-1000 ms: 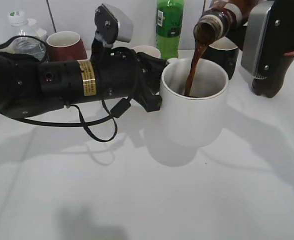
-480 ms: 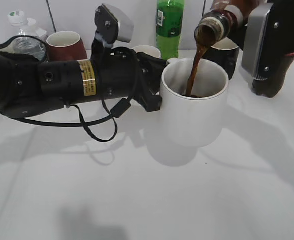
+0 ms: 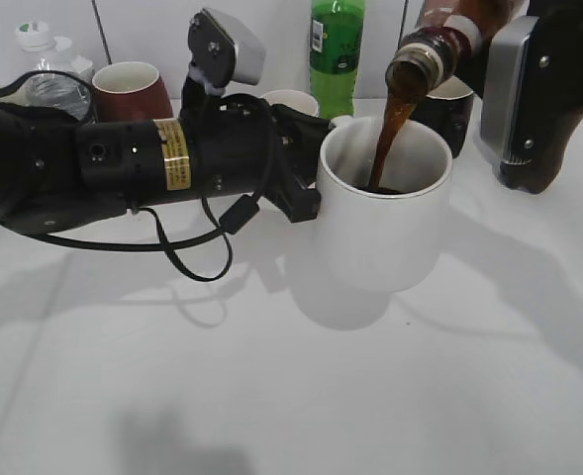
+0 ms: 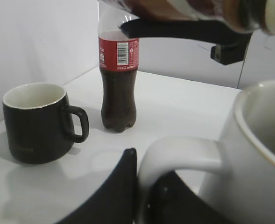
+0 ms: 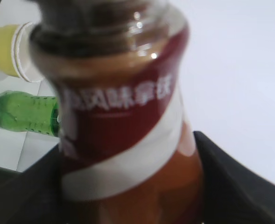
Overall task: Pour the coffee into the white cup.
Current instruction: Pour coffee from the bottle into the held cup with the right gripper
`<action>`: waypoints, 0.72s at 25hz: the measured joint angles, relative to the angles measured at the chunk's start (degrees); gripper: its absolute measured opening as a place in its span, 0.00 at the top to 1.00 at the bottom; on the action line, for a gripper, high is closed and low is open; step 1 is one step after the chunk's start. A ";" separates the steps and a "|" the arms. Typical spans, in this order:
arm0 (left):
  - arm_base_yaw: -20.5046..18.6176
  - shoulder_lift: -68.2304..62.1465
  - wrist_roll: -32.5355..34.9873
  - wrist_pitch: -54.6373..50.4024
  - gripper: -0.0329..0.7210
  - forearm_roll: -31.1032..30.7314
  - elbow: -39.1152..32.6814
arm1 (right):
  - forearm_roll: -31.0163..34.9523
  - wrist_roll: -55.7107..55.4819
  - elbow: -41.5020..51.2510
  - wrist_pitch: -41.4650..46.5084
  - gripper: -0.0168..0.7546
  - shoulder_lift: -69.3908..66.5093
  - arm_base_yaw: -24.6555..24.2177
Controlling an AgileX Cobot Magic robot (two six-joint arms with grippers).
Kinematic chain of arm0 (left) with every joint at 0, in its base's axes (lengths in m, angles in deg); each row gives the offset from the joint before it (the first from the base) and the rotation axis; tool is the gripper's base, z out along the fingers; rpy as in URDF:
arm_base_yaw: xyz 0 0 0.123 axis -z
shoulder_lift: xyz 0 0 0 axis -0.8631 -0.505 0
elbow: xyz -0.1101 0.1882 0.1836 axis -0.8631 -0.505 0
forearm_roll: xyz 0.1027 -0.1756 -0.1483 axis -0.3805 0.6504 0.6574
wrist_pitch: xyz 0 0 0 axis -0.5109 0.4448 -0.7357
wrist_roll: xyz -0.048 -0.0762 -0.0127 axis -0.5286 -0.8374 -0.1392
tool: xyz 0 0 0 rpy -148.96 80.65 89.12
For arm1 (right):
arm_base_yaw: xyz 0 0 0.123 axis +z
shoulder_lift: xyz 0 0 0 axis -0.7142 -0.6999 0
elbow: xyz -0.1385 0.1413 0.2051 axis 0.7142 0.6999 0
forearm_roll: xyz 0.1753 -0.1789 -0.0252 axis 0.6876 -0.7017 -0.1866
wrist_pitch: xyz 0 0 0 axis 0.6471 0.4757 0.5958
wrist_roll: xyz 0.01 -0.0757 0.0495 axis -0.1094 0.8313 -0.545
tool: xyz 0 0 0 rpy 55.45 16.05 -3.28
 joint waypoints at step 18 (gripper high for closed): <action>0.00 0.00 0.00 -0.18 0.90 -0.34 0.00 | 0.02 2.92 0.00 0.24 0.29 0.00 0.00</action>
